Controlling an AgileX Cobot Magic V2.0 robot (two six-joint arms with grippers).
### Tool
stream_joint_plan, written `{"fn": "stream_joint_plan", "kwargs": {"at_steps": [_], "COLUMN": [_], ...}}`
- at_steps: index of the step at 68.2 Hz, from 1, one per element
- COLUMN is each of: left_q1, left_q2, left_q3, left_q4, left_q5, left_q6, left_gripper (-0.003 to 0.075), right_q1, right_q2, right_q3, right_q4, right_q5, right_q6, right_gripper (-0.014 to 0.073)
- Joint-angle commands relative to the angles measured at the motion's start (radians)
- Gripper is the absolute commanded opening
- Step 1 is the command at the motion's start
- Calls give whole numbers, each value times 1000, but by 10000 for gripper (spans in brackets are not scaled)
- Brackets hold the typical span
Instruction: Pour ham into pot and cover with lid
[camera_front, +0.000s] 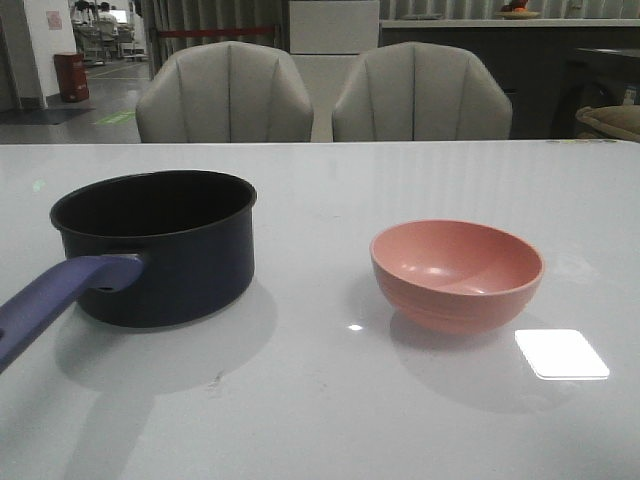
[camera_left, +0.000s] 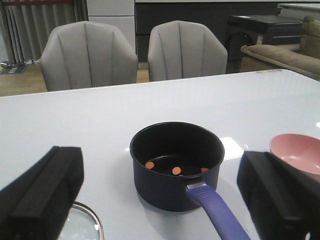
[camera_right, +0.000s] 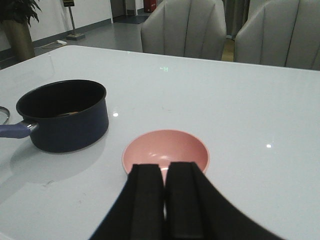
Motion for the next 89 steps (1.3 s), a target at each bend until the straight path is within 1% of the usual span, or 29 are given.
{"fn": "stream_joint_plan", "kwargs": {"at_steps": [1,15,22,35,40,43,44,45,46,47,48,49,50,53,59,66,76,89], "left_q1": [-9,-9,-9,9,39,83,83,108,108,135,135,171,171,227,283,315,366,424], "left_q2": [56,253,382,648,731,790,790,817,817,842,842,874,874,929,1007,1106,1247,1372], "left_q3": [-55,-200,-281,-375,-398,-416,-416,-424,-424,-435,-435,-445,-445,-468,-506,-563,-664,-735], "left_q4": [9,9,25,65,63,63,63,63,63,59,59,56,56,56,56,58,52,17], "left_q5": [-58,-18,25,86,90,91,91,92,92,101,101,110,110,146,186,232,363,421], "left_q6": [0,-17,-64,-66,-72,-84,-84,-84,-84,-84,-84,-84,-84,-84,-84,-82,-82,-41], "left_gripper": [660,662,661,659,659,659,659,659,659,659,659,659,659,659,659,659,659,659], "right_q1": [-2,-2,-2,-2,-2,-2,-2,-2,-2,-2,-2,-2,-2,-2,-2,-2,-2,-2], "right_q2": [11,11,11,11,11,11,11,11,11,11,11,11,11,11,11,11,11,11], "right_q3": [-29,-29,-29,-29,-29,-29,-29,-29,-29,-29,-29,-29,-29,-29,-29,-29,-29,-29], "right_q4": [3,3,3,3,3,3,3,3,3,3,3,3,3,3,3,3,3,3], "right_q5": [-76,-76,-76,-77,-77,-78,-78,-78,-78,-78,-78,-78,-78,-78,-78,-78,-78,-78], "right_q6": [-12,-12,-12,-12,-12,-12,-12,-12,-12,-12,-12,-12,-12,-12,-12,-12,-12,-12], "right_gripper": [162,162,162,162,162,162,162,162,162,162,162,162,162,162,162,162,162,162]}}
